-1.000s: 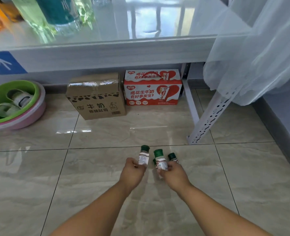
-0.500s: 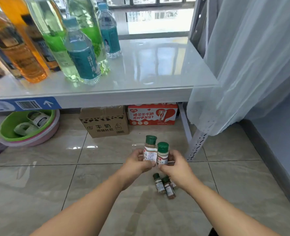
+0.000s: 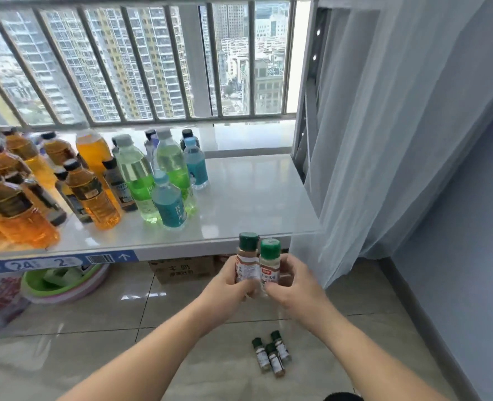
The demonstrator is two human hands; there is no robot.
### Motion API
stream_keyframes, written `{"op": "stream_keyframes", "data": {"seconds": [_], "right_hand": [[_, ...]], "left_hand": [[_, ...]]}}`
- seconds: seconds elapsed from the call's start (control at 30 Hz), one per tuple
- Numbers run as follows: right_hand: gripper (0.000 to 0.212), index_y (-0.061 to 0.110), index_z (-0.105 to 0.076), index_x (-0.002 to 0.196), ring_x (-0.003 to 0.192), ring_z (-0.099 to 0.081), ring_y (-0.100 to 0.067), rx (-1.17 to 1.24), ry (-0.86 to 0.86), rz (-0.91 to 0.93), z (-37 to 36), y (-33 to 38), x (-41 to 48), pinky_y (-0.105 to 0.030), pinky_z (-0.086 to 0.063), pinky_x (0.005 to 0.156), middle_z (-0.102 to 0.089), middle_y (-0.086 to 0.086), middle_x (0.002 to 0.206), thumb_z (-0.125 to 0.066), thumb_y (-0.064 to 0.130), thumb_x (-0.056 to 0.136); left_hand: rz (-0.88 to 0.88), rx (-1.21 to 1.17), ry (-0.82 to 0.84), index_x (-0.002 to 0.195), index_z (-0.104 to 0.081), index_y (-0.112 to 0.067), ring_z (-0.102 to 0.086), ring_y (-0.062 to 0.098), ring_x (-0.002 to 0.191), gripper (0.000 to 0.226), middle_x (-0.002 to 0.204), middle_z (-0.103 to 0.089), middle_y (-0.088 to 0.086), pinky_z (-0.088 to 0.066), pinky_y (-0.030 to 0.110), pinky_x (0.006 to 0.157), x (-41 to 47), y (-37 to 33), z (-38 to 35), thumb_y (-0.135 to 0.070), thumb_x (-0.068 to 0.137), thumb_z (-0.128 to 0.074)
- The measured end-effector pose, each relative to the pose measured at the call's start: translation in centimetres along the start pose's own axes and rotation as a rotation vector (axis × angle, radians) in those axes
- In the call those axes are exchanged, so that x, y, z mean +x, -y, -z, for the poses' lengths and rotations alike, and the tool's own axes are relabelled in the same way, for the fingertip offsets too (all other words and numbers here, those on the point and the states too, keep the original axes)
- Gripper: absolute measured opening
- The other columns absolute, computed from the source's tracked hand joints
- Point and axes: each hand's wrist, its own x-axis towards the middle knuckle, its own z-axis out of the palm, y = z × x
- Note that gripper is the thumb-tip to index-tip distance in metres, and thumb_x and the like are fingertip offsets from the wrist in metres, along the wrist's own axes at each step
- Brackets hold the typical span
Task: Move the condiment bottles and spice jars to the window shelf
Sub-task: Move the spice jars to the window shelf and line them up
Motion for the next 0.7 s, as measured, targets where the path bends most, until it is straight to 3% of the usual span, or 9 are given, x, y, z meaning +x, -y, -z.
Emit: {"op": "stream_keyframes", "data": {"seconds": [0.1,0.2,0.27,0.4,0.57,0.7], "right_hand": [[0.034,0.035,-0.063,0.111,0.091,-0.071,0.001,-0.009,-0.025,0.028,2.6,6.8,-1.1,-0.023,-0.055,0.081,-0.074,0.015,0.102,-0.075,0.022,0.083],[0.034,0.034,-0.062,0.112,0.093,-0.072,-0.005,0.007,-0.053,0.054,4.9,13.6,-2.3,-0.027,-0.058,0.082,-0.074,0.012,0.104,-0.076,0.020,0.084],[0.033,0.035,-0.062,0.111,0.092,-0.071,-0.006,0.020,-0.075,0.060,6.4,17.9,-3.2,-0.026,-0.056,0.081,-0.074,0.013,0.103,-0.077,0.020,0.085],[0.030,0.037,-0.063,0.105,0.093,-0.071,-0.010,0.045,-0.105,0.099,9.6,26.8,-4.9,-0.031,-0.060,0.083,-0.074,0.017,0.099,-0.075,0.018,0.085],[0.020,0.029,-0.068,0.102,0.084,-0.072,-0.015,0.071,-0.140,0.167,13.8,37.6,-6.6,-0.035,-0.063,0.079,-0.075,0.008,0.095,-0.075,0.020,0.087],[0.017,0.022,-0.070,0.099,0.079,-0.073,-0.016,0.101,-0.185,0.230,16.1,44.3,-7.1,-0.024,-0.057,0.067,-0.076,0.001,0.090,-0.078,0.014,0.087]], "left_hand": [[-0.025,-0.045,0.011,0.129,-0.058,-0.028,-0.068,0.031,0.104,0.041,0.119,-0.073,0.010,-0.053,0.046,0.100,-2.0,-7.6,1.2,-0.014,0.092,-0.065],[-0.039,-0.130,0.037,0.121,-0.059,-0.015,-0.069,0.009,0.075,0.027,0.099,-0.071,0.012,-0.055,0.023,0.064,-4.3,-15.2,2.1,0.000,0.099,-0.052],[-0.033,-0.203,0.027,0.114,-0.059,-0.011,-0.066,0.007,0.061,0.018,0.088,-0.067,0.008,-0.050,0.020,0.053,-5.5,-20.1,2.6,-0.004,0.102,-0.048],[-0.073,-0.308,-0.016,0.110,-0.059,-0.010,-0.059,0.013,0.065,0.016,0.086,-0.062,0.006,-0.050,0.025,0.059,-8.0,-29.8,3.9,-0.021,0.098,-0.061],[-0.201,-0.186,-0.078,0.119,-0.054,0.000,-0.058,0.019,0.071,0.025,0.086,-0.059,0.009,-0.052,0.028,0.068,-11.0,-40.1,5.5,-0.020,0.107,-0.047],[-0.246,-0.131,-0.080,0.115,-0.057,-0.010,-0.071,0.017,0.081,0.015,0.089,-0.071,0.001,-0.053,0.030,0.073,-12.4,-46.4,7.5,-0.019,0.104,-0.055]]}}
